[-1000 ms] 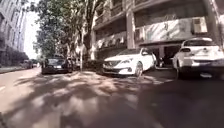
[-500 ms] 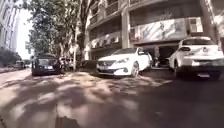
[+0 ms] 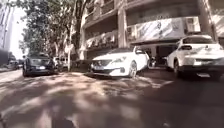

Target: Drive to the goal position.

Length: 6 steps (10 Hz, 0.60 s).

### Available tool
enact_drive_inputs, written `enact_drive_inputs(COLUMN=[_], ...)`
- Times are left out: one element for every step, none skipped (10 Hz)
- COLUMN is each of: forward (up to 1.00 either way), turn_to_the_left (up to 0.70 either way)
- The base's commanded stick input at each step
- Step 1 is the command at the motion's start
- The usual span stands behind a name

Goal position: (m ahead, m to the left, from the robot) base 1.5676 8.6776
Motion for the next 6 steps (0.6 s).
enact_drive_inputs(forward=[0.70,0.70,0.70,0.70,0.70,0.70], turn_to_the_left=[-0.14,-0.14,-0.14,-0.14,-0.14,-0.14])
